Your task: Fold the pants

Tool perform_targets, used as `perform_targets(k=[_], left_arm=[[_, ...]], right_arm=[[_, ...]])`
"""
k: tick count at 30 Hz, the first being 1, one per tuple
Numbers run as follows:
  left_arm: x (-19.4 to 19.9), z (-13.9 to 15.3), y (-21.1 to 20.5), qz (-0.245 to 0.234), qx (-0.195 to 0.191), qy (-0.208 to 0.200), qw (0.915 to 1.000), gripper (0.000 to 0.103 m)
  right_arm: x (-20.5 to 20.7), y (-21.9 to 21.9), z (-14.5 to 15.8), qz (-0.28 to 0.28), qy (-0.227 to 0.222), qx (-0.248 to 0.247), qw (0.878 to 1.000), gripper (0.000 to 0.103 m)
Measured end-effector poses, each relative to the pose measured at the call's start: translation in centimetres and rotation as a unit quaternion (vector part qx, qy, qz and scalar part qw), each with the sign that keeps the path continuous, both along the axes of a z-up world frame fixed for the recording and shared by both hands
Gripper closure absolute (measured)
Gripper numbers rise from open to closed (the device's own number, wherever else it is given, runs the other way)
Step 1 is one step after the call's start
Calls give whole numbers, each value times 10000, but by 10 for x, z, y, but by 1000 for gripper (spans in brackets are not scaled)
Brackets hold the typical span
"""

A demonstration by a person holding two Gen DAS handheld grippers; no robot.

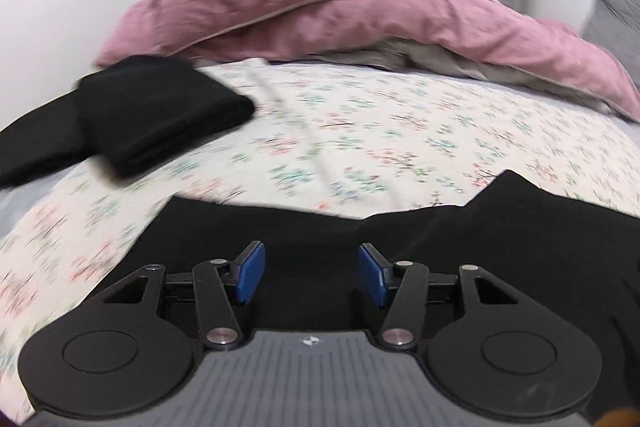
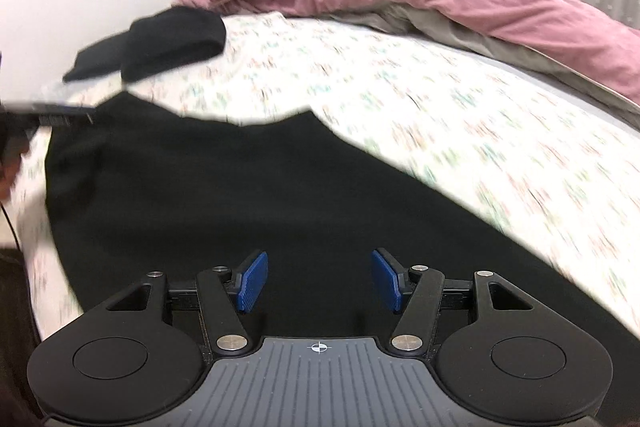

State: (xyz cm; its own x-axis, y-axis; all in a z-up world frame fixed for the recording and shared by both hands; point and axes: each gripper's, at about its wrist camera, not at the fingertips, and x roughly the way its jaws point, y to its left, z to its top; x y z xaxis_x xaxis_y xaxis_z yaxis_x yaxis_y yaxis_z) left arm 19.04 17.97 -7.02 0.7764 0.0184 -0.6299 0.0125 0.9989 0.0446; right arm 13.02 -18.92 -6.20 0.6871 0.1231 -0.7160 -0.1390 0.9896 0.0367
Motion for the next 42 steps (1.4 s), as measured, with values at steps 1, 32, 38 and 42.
perform_targets(k=[1,32,38,42], left_arm=[[4,-4,-6,-124,39,8,9999,37],[27,-32,39,859,787,-725,9905,50],[19,-11,15,-490,108,-568,9971,50],[39,-33,-9,-1072,36,57,9942,50]], right_arm=[[15,1,1,21,-4,71,10000,45],[166,30,-47,-636,-502,25,9967,91],[133,65,-28,-176,-706,-76,9973,90],[134,96,-38,206,-545,-128,9982,90]])
